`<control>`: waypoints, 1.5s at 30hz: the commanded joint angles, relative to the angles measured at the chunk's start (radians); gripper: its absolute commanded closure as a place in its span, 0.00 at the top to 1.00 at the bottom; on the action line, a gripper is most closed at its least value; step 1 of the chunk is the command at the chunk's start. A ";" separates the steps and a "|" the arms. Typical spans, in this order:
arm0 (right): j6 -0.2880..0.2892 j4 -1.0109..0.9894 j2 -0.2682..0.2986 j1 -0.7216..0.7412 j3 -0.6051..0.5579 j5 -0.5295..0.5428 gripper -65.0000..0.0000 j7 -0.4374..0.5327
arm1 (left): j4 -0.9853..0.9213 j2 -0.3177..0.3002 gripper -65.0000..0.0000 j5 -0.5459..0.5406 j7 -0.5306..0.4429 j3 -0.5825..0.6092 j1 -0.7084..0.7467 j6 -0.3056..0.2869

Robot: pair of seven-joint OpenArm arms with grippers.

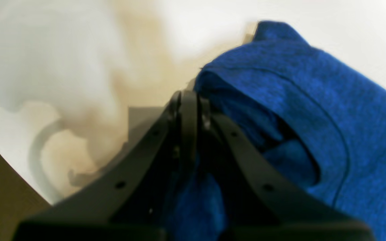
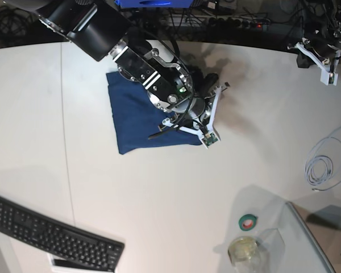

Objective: Layout the t-shirt on the table in an organized manner, then fold the t-shirt properly
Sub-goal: 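Press and tuck the folded layers with the right gripper, then grasp the shirt edge with the left gripper and fold it over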

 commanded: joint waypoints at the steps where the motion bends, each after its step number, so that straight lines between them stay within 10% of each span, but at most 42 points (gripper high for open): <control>1: 0.000 0.013 -0.022 0.025 0.003 0.001 0.00 0.025 | 0.014 -0.018 0.00 -0.009 -0.010 -0.007 0.003 0.002; 6: 0.000 0.012 -0.024 0.027 0.003 0.003 0.04 0.052 | 0.018 -0.013 0.00 -0.009 -0.008 -0.005 0.002 0.002; 13: 0.000 0.083 -0.022 0.033 -0.059 0.004 0.46 0.000 | 0.018 -0.012 0.00 -0.009 -0.010 -0.005 0.000 0.002; 19: -0.006 0.435 0.131 -0.022 -0.026 0.004 0.34 -0.069 | 0.018 -0.010 0.00 -0.009 -0.011 -0.005 0.000 0.000; 25: -0.006 0.664 0.252 -0.292 0.360 -0.001 0.34 -0.112 | 0.020 0.004 0.00 -0.009 -0.016 0.024 0.000 -0.001; 41: 0.000 0.603 0.328 -0.569 0.661 -0.001 0.33 0.046 | 0.338 0.126 0.00 -0.018 -0.015 0.397 -0.028 -0.055; 45: 0.000 0.603 0.343 -0.579 0.664 -0.001 0.33 0.048 | 0.325 0.165 0.73 -0.018 -0.015 0.407 -0.052 -0.125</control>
